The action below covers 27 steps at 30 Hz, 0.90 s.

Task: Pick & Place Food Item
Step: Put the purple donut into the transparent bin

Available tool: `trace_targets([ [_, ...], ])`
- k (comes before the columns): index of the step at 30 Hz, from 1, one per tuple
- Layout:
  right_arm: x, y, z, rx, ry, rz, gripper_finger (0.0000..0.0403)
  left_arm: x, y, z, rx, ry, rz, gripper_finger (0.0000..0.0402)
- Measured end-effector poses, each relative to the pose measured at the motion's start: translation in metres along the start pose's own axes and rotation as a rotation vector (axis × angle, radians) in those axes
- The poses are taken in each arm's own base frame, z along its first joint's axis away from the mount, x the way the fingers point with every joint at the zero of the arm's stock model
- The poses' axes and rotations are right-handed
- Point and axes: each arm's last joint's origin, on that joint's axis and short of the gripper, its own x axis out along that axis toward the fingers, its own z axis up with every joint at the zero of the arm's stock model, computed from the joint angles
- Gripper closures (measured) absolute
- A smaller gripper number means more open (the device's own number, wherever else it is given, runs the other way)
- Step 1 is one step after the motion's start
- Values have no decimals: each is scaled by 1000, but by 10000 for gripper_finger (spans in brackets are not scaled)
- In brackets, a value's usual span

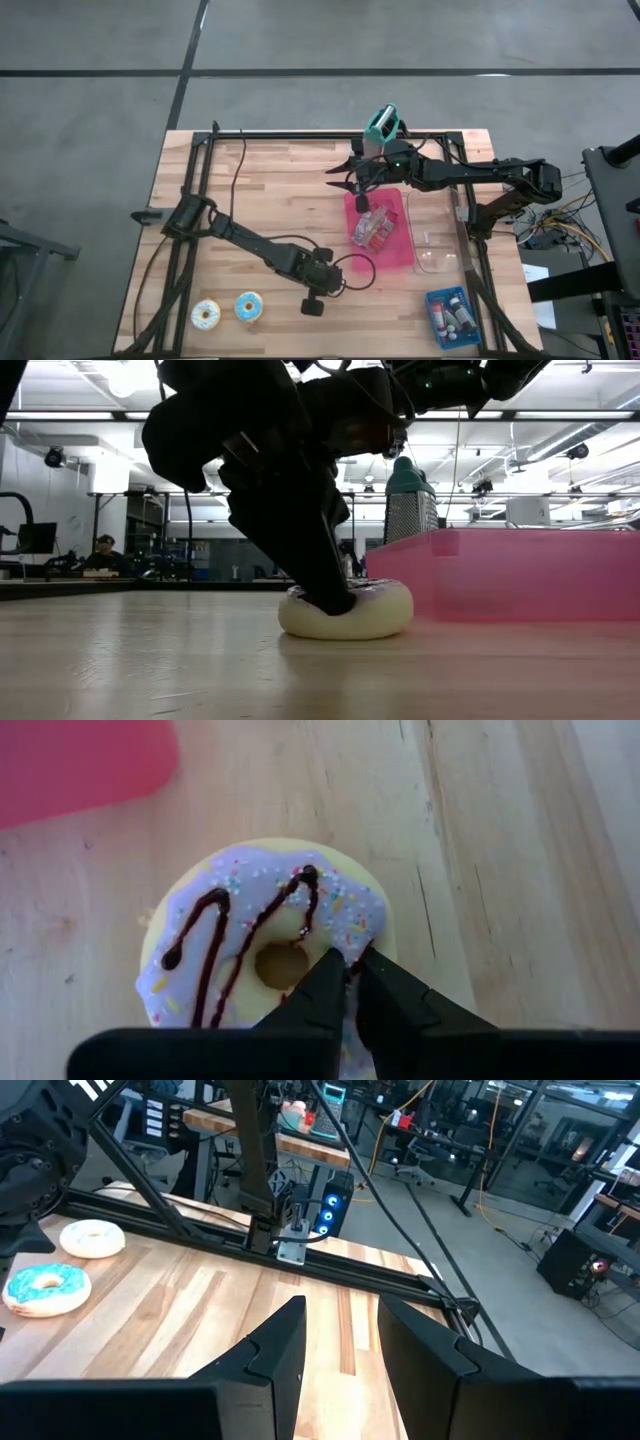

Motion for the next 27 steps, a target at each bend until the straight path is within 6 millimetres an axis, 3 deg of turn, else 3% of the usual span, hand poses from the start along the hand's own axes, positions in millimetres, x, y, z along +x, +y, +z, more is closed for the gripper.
trace_targets([
  [9,0,0,0,0,0,0,282,0,0,0,-4,-2,-5,359],
  [20,0,0,0,-1,-1,-1,282,-6,-1,2,20,-1,-84,250],
  [27,0,0,0,0,0,0,282,-32,-2,8,51,-42,-72,219],
])
